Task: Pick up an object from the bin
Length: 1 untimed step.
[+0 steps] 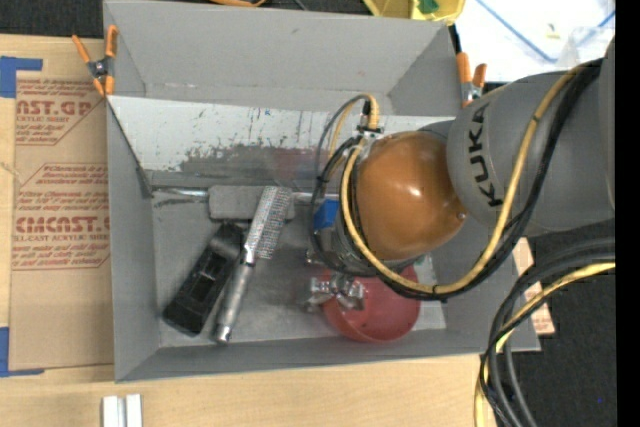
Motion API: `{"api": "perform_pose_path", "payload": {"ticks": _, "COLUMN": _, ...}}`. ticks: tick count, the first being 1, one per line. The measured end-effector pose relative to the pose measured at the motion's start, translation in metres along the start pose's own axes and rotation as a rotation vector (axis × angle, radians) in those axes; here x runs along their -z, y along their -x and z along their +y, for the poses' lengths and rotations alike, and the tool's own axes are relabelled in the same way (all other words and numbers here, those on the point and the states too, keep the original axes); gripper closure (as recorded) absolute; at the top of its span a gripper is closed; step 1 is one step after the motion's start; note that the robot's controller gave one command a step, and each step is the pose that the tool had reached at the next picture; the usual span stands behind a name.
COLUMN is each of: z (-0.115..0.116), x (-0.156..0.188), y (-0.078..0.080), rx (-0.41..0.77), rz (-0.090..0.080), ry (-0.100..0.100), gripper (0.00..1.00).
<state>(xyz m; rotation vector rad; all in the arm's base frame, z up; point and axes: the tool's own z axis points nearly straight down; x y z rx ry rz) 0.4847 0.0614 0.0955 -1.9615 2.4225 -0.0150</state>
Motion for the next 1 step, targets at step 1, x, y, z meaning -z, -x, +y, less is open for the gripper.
{"api": "perform_pose_path", "payload": {"ticks": 1, "z": 0.0012, "x": 0.0327, "y": 0.0009, "rx": 0.0, "rz": 0.0, "ry": 0.006, "gripper": 1.0}}
